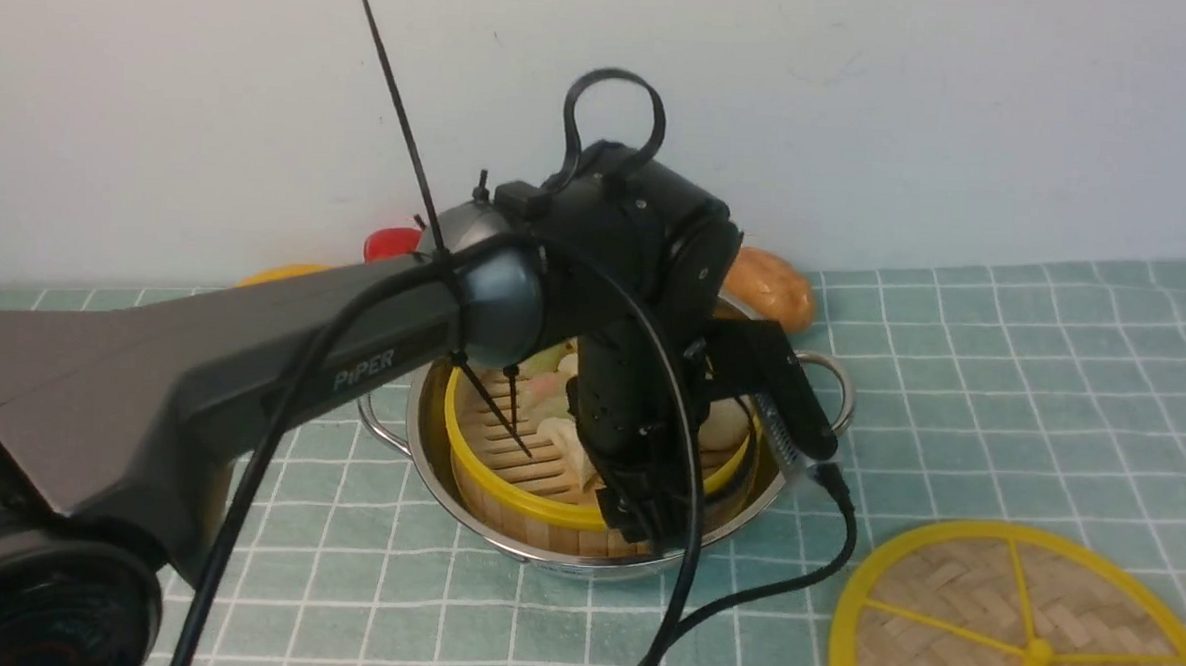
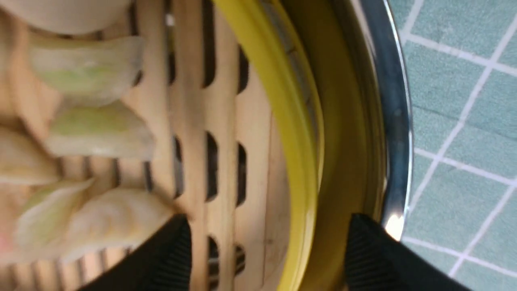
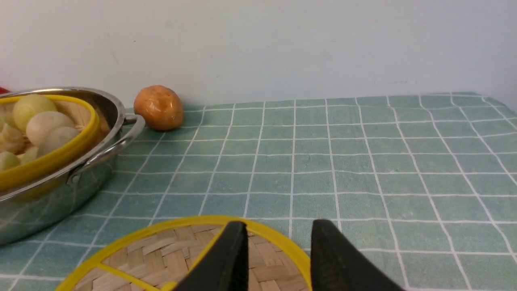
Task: Place the steamer in the pot on the blue tablecloth, and put the lid on the steamer.
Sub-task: 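Place the bamboo steamer basket with dumplings into the steel pot with the left gripper, then move the gripper down to the bamboo steamer lid and grasp its center knob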
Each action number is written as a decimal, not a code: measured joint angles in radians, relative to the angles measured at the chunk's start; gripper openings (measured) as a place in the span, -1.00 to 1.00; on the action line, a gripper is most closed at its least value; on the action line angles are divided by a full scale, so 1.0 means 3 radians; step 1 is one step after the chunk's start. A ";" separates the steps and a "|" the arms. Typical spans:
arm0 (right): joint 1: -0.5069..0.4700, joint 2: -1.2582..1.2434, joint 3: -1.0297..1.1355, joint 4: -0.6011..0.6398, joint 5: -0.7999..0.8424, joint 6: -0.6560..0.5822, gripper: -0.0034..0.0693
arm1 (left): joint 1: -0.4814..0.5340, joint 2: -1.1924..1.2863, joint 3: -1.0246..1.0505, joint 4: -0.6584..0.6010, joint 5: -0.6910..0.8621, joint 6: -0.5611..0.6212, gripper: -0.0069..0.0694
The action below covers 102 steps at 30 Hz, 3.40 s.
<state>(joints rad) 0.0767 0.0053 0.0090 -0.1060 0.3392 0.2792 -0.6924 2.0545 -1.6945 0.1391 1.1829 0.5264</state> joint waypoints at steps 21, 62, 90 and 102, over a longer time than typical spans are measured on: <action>0.0000 0.0000 0.0000 -0.0003 -0.0004 0.0000 -0.24 | 0.0468 -0.1580 -0.1198 0.0916 -0.0132 -0.1505 -0.88; 0.0000 0.0000 0.0000 -0.0003 -0.0009 0.0013 -0.24 | 0.2183 -0.6120 0.5106 0.0105 -0.3388 -0.2111 -0.71; 0.0000 0.0000 0.0000 -0.0003 -0.0012 0.0013 -0.24 | 0.2183 -0.6850 0.5674 -0.0028 -0.2705 -0.2246 -0.61; 0.0000 0.0000 0.0000 -0.0003 -0.0012 0.0013 -0.24 | 0.2183 -0.6850 0.5674 -0.0285 -0.2731 -0.1755 -0.57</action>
<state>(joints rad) 0.0767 0.0053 0.0090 -0.1069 0.3356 0.2831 -0.0373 -0.0005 0.0076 0.0535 0.3636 0.0000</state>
